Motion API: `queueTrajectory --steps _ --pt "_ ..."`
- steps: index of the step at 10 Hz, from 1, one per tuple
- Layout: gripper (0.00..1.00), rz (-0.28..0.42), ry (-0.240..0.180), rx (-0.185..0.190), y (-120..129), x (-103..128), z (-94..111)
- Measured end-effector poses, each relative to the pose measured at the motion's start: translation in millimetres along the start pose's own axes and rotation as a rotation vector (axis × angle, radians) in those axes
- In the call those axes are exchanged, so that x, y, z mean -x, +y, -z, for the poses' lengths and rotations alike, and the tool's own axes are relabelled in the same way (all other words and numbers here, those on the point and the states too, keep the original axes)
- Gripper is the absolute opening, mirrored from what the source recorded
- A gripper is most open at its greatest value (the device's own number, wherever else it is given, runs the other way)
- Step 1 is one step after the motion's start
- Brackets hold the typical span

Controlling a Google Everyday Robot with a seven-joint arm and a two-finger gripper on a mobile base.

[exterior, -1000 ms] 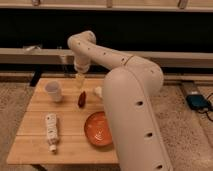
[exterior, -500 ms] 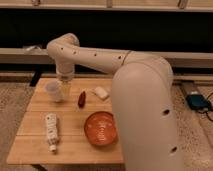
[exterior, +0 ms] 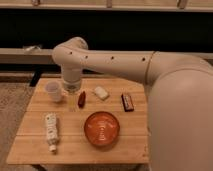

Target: Move the arm in a circular motion

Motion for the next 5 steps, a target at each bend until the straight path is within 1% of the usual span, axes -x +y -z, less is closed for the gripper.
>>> queueTrajectory --steps 1,2,3,5 --pt "0.8 -0.02 0.001 -0.017 -9 13 2" --pt "0.8 -0.058 0.0 -0.041 -20 35 5" --pt "0.8 -0.066 -0.001 -0.048 -24 39 5" --pt "0.8 -0.063 0.002 -0.046 -23 37 5"
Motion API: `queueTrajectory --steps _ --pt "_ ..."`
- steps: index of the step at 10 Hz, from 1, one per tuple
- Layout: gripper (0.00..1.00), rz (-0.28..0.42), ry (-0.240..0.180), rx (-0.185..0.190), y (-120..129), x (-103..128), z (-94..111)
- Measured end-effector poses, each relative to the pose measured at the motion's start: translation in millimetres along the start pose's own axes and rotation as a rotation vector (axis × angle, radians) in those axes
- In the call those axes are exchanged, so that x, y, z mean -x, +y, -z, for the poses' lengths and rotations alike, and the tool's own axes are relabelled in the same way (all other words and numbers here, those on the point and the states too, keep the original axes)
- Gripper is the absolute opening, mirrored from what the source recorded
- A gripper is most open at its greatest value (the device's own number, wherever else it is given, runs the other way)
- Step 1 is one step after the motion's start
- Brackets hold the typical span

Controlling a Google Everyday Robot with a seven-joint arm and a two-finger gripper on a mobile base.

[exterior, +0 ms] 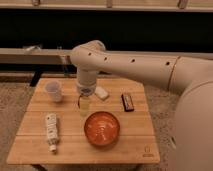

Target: Move the arm in a circular motion

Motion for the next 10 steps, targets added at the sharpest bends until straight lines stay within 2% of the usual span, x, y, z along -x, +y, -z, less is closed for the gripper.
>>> queueTrajectory --steps 4,6,8,10 --pt "0.8 0.002 0.0 0.001 0 -1 0" --pt "0.8 0.037 0.0 0.011 -2 -11 2" --pt "0.8 0.105 0.003 0.026 -21 -35 9" --pt "0.8 0.171 0.012 0.038 -64 -57 16"
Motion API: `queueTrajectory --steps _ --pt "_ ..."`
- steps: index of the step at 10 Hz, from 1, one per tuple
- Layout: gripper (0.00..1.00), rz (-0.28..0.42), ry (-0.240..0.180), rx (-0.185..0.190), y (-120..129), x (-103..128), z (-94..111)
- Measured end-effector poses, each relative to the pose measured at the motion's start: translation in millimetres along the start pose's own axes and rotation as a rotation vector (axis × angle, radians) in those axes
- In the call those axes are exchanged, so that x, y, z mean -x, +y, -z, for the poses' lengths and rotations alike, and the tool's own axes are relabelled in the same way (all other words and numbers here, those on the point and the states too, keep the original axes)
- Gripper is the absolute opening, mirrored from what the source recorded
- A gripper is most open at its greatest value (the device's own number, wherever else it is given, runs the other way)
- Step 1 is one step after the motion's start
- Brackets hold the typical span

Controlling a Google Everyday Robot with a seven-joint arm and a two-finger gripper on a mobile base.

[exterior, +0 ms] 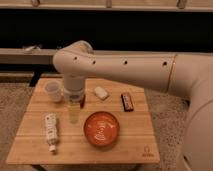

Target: Move the arm in a circular motion

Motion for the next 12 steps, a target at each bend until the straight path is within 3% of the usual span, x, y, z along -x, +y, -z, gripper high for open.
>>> queueTrajectory --steps 1,3,5,8,12 --pt "0.8 0.021 0.005 0.0 -22 -9 2" --pt "0.8 0.018 0.009 -0.012 -57 -5 -1" --pt "0.8 -0.036 -0.002 -0.031 -90 23 -8" --pt "0.8 -0.174 -0.038 -0.047 -111 96 -16" --pt "0.8 -0.346 -0.084 -0.055 -90 193 -29"
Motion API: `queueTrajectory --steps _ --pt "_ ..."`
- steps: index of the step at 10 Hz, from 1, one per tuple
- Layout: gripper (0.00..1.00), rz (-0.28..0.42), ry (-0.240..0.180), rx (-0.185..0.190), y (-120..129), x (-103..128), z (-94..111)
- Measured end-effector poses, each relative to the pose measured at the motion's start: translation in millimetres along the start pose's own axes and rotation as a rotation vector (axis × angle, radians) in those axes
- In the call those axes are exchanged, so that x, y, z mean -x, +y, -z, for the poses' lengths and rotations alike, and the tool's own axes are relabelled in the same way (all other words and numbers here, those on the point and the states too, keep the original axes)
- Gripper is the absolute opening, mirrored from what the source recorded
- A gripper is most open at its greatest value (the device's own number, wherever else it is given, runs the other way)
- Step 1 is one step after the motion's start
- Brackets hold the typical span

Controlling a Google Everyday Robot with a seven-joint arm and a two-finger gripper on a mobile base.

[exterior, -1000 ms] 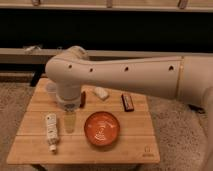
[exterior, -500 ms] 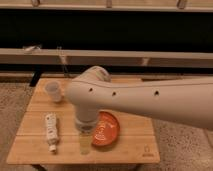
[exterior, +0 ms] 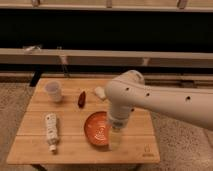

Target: Move the arm in a circular motion

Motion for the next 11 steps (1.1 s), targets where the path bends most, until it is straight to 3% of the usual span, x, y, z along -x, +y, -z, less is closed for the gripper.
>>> queueTrajectory --steps 6,9,11 --pt "0.8 -0.162 -0.046 0.014 103 79 -7" --pt "0.8 -0.167 -0.065 0.034 145 79 -11" --pt "0.8 -0.142 -0.063 0.051 168 54 -12"
